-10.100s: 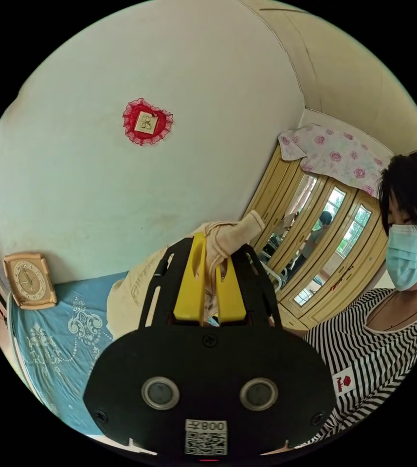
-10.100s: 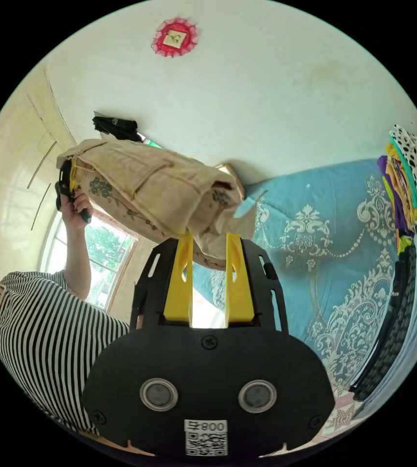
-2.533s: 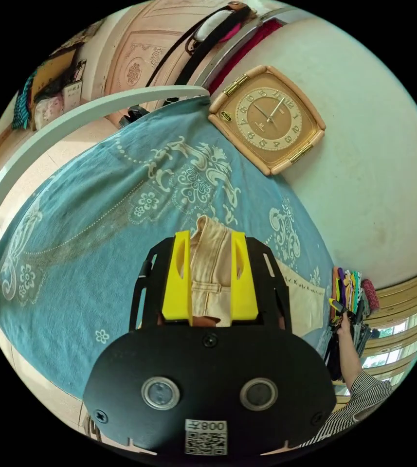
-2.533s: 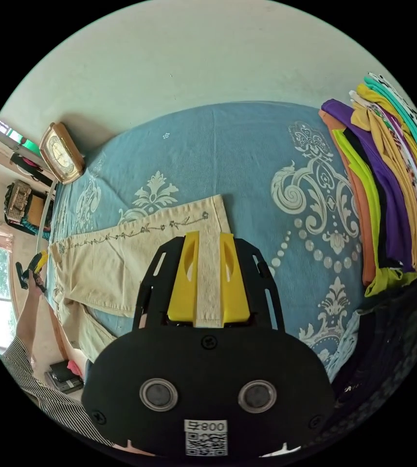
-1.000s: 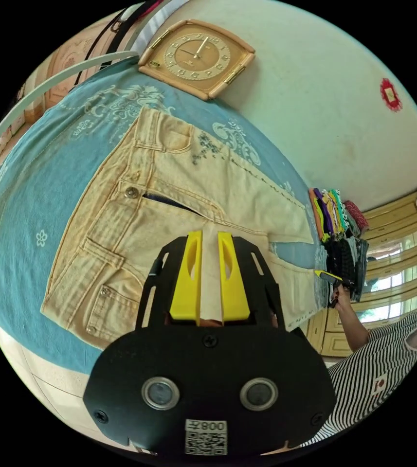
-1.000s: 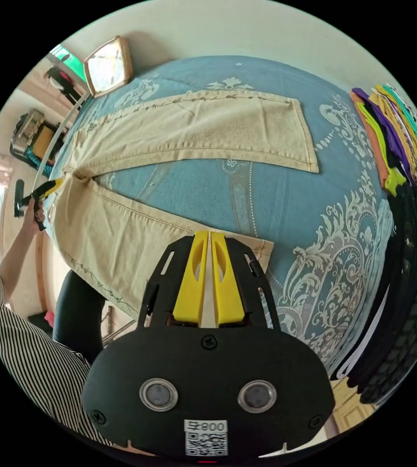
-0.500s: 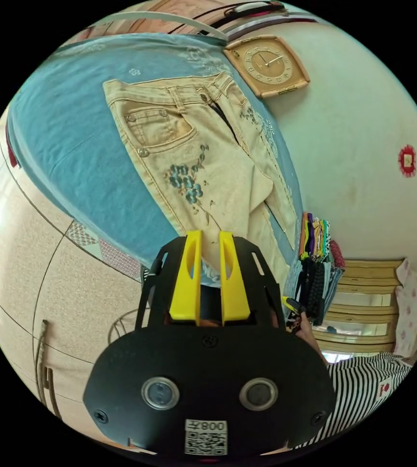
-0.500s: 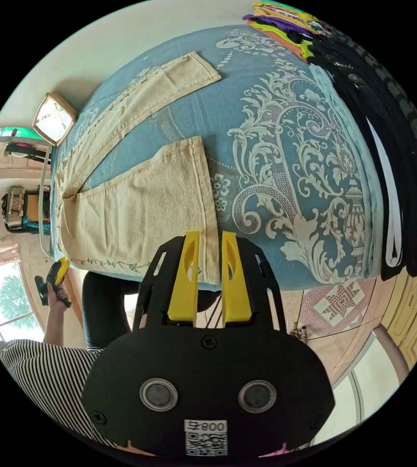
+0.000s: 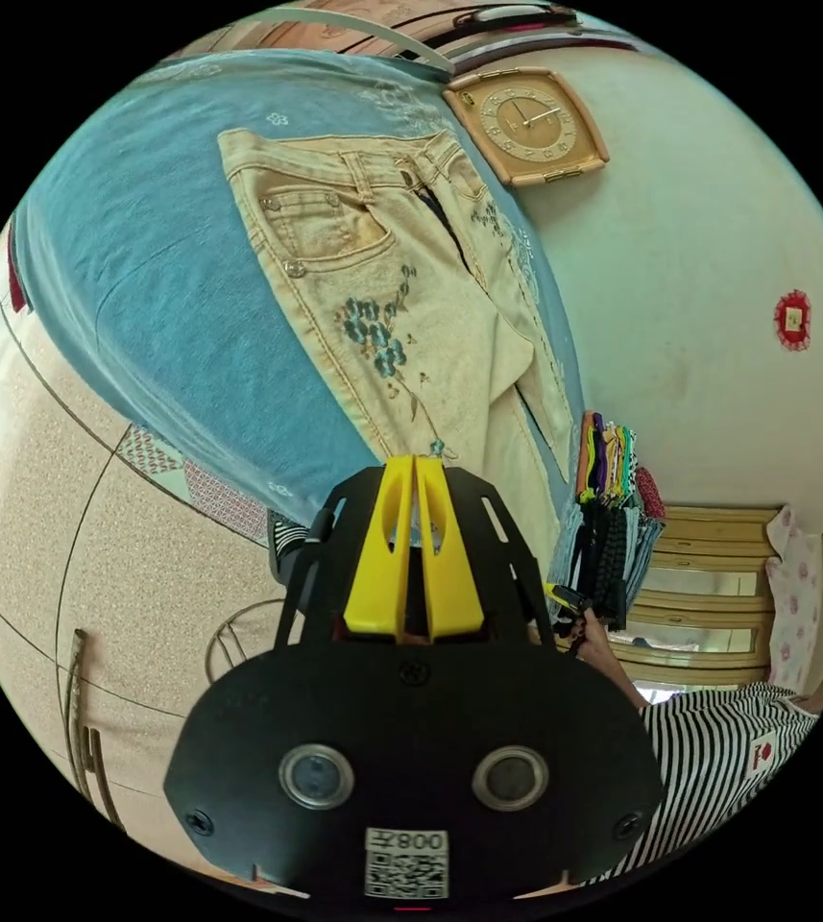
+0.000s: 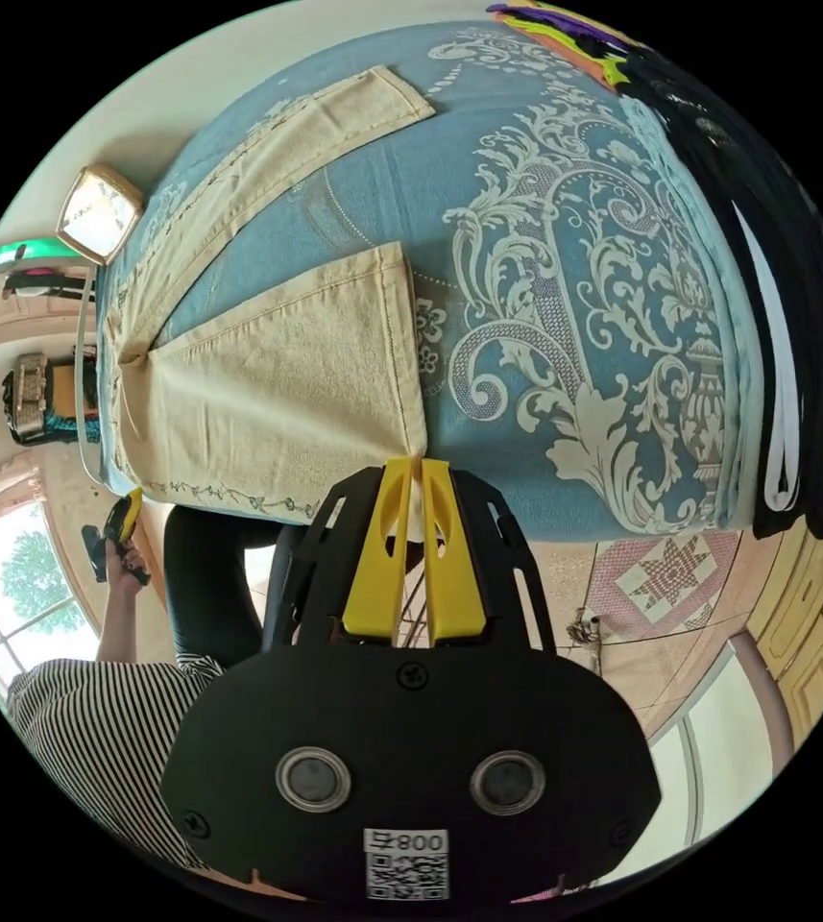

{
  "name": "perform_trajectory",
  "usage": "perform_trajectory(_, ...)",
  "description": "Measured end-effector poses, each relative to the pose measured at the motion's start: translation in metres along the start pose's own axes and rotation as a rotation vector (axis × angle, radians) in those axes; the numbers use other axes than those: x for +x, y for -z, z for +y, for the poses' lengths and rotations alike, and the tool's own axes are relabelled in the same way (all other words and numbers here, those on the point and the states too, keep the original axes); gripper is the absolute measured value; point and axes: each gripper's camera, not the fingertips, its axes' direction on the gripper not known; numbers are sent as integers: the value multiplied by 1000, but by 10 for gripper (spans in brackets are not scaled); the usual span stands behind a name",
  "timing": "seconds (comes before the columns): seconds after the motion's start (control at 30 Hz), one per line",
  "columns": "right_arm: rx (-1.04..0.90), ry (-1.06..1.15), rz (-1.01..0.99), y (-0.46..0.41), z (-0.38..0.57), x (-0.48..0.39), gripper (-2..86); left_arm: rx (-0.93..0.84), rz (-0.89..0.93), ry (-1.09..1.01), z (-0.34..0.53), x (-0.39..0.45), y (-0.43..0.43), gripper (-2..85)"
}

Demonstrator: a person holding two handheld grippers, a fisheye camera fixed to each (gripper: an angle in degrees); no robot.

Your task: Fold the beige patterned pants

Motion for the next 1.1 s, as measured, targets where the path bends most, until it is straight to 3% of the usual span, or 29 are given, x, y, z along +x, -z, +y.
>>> perform_trajectory(0.13,71,-43,41,-11,3,11,11,74,-32,-133,-13,11,22,17)
perform_trajectory(0.23,164,70,71,-14,-3,-18,19,99,-121,-235,-39,22,28,27)
perform_trajectory(0.47,197,759,-38,-104,-72,-253,58,143,-350,-353,-105,42,24,51)
perform_trajectory(0.7,165,1244,99,-243,-90,-457,71,102,-450,-372,-135,35,17,69)
perform_trajectory(0.87,207,1385,192,-317,-86,-512,74,95,-382,-373,-136,27,17,63)
perform_trajectory(1.1,176,1399,289,-406,-101,-525,33,100,-327,-415,-138,30,24,26)
